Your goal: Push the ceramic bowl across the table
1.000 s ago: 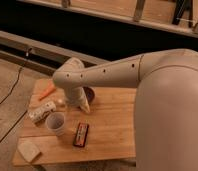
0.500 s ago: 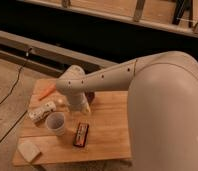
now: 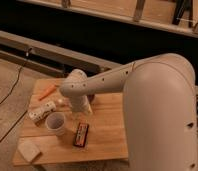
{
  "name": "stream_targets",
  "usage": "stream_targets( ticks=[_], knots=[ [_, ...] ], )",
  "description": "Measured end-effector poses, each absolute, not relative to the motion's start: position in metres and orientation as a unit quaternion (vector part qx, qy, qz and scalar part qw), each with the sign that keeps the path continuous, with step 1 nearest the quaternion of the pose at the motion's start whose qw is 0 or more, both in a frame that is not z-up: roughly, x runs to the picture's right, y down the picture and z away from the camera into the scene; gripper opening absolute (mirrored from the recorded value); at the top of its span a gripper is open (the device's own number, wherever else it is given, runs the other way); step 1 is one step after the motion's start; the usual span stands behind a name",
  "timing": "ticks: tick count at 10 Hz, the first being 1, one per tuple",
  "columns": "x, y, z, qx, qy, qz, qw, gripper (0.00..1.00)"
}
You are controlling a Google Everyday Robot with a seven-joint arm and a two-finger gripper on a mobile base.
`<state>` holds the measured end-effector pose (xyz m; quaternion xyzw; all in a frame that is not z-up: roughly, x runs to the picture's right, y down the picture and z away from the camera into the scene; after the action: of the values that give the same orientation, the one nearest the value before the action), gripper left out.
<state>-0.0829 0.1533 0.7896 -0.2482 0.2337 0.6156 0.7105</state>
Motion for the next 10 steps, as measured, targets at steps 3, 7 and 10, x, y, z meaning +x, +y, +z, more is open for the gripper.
stream_targets(
  ticks=[3, 7, 10],
  knots=[
    [-0.083, 0.152, 0.811, -0.251, 0.234, 0.616, 0.709, 0.65],
    [-0.081, 0.152, 0.836, -0.256, 0.242, 0.611, 0.709, 0.65],
    [-0.081, 0.147, 0.856, -0.263, 0.249, 0.607, 0.708, 0.65]
  ],
)
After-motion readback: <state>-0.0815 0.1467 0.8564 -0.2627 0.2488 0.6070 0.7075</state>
